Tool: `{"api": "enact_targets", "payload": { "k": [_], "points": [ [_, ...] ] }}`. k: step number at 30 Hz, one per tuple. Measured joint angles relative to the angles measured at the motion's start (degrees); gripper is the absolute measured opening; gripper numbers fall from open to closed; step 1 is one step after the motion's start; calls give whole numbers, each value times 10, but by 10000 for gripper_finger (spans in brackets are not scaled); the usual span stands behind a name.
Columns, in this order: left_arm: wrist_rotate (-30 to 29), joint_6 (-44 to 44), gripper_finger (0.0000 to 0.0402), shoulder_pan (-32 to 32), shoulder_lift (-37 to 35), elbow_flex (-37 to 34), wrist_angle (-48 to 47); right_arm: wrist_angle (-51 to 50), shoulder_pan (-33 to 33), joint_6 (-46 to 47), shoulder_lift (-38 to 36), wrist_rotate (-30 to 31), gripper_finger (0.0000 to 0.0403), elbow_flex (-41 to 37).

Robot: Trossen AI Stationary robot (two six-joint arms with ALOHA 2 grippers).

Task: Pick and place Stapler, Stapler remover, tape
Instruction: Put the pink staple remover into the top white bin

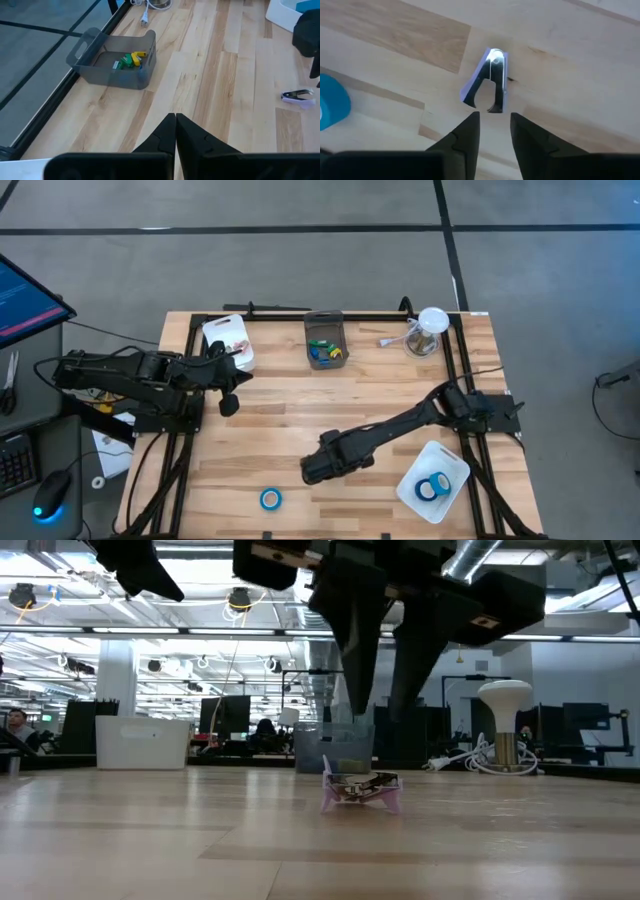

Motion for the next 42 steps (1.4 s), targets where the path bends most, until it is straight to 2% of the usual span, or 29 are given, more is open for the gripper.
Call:
{"api": "enact_targets", "payload": {
  "k": [17, 29, 42],
  "points": [
    [0, 0, 4, 0, 0, 0, 0, 45, 1, -10, 57, -33, 102, 1],
    [0, 0, 4, 0, 0, 0, 0, 41, -12, -11, 55, -41, 102, 9],
    [0, 0, 4, 0, 0, 0, 1, 17, -40, -60, 53, -36, 102, 46]
  ]
}}
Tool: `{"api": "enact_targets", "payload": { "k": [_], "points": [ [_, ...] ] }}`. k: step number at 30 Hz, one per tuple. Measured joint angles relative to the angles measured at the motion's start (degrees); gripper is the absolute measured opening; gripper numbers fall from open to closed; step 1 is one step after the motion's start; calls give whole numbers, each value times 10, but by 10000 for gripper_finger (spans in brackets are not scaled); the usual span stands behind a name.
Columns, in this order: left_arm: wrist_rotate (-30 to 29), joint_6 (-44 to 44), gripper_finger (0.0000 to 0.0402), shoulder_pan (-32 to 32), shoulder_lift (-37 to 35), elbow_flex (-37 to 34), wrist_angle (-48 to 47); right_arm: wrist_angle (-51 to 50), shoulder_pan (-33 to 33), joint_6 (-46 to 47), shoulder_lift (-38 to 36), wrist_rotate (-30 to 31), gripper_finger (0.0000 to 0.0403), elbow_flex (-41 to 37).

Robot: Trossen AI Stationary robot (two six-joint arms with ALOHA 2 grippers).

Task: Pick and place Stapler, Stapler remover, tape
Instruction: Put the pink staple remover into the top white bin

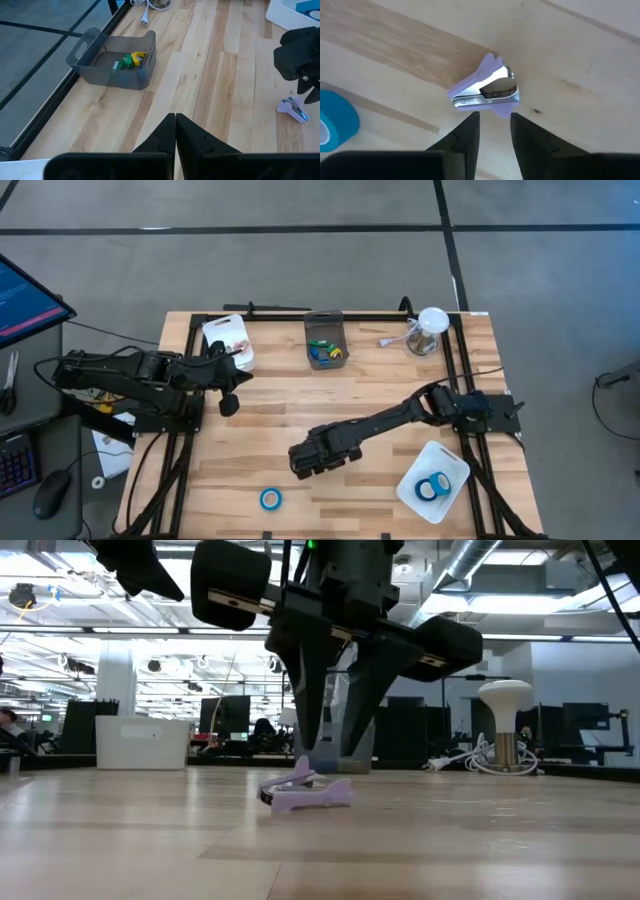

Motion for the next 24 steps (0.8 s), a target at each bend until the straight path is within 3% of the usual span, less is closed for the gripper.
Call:
{"api": "enact_targets", "payload": {
  "k": [24],
  "points": [
    [0, 0, 4, 0, 0, 0, 1, 2, -12, -54, 6, 8, 102, -14]
  ]
}}
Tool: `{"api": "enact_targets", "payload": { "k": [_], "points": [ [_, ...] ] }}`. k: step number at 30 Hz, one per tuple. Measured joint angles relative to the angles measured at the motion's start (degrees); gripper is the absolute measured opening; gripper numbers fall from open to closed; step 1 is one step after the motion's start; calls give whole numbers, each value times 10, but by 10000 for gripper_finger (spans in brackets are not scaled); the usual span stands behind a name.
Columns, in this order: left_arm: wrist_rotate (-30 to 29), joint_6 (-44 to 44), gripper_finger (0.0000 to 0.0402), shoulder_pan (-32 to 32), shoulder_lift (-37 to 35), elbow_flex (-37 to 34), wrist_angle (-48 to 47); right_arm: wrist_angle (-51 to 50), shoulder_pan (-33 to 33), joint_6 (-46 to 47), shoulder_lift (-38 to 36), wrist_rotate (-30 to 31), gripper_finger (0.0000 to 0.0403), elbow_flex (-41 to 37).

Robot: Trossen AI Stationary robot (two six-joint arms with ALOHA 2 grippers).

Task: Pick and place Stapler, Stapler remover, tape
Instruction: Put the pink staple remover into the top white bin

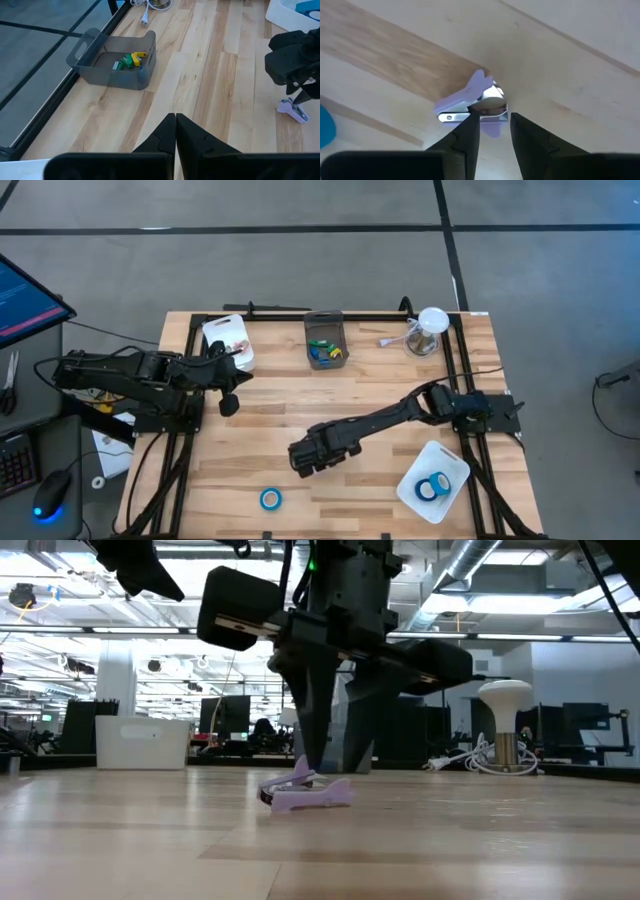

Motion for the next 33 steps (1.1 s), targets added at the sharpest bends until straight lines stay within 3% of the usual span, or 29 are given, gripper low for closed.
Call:
{"api": "enact_targets", "payload": {
  "k": [9, 16, 33],
  "points": [
    [0, 0, 4, 0, 0, 0, 0, 0, -1, -6, 0, -2, 102, -2],
    [0, 0, 4, 0, 0, 0, 0, 34, -8, -4, 0, -65, 102, 9],
    [0, 0, 4, 0, 0, 0, 0, 28, -31, 6, 0, -61, 102, 25]
  ]
}}
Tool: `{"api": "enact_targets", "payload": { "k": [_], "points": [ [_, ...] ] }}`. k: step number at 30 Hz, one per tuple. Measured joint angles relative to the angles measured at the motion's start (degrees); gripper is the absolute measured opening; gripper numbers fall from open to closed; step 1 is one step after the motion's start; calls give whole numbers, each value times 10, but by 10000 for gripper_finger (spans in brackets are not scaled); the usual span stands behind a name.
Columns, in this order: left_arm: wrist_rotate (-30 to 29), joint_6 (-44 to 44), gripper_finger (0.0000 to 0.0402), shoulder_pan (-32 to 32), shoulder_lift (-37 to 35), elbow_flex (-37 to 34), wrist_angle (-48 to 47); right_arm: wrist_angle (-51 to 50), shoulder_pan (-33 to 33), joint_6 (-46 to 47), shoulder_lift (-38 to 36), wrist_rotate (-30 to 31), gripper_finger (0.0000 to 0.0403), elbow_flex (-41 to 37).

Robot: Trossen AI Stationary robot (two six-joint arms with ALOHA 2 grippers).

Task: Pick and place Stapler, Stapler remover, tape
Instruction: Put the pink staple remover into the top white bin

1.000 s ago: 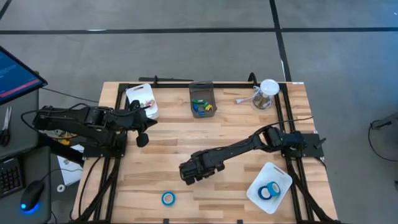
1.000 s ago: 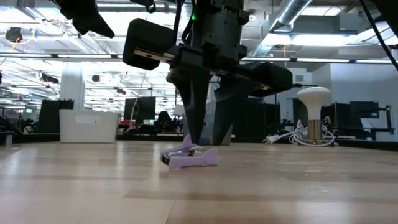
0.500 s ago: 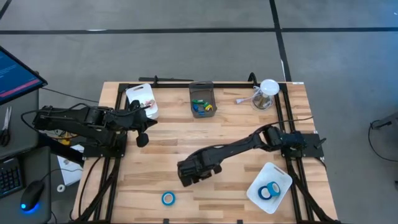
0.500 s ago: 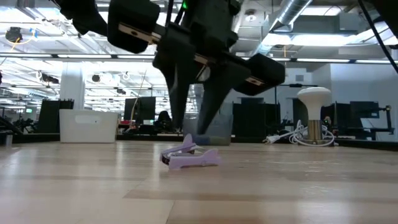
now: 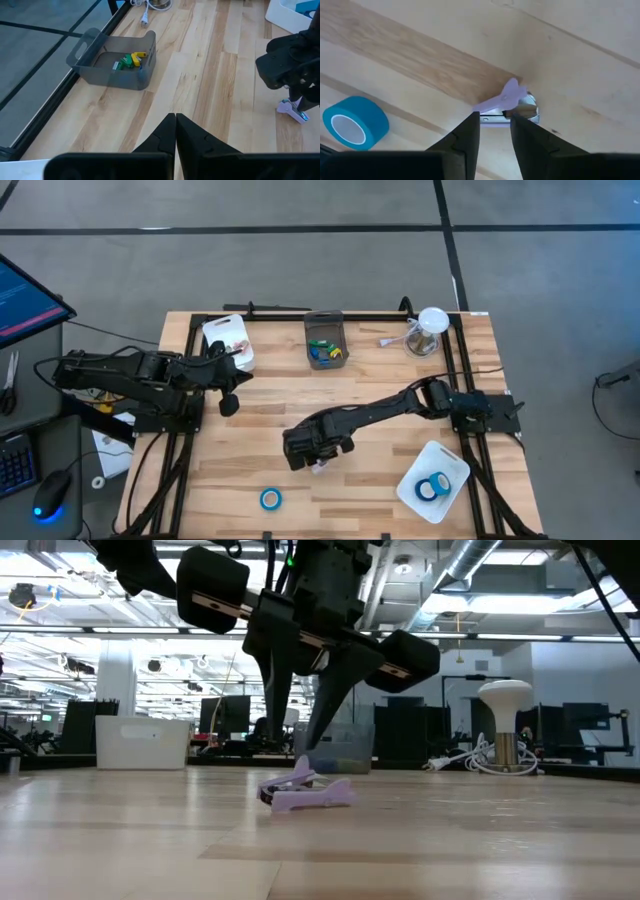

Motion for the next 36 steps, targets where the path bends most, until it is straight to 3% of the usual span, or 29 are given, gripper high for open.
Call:
{"api": "enact_targets", "payload": {
  "k": [36],
  "points": [
    [0, 0, 4, 0, 0, 0, 0, 75, -3, 27, -2, -28, 102, -78]
  ]
}}
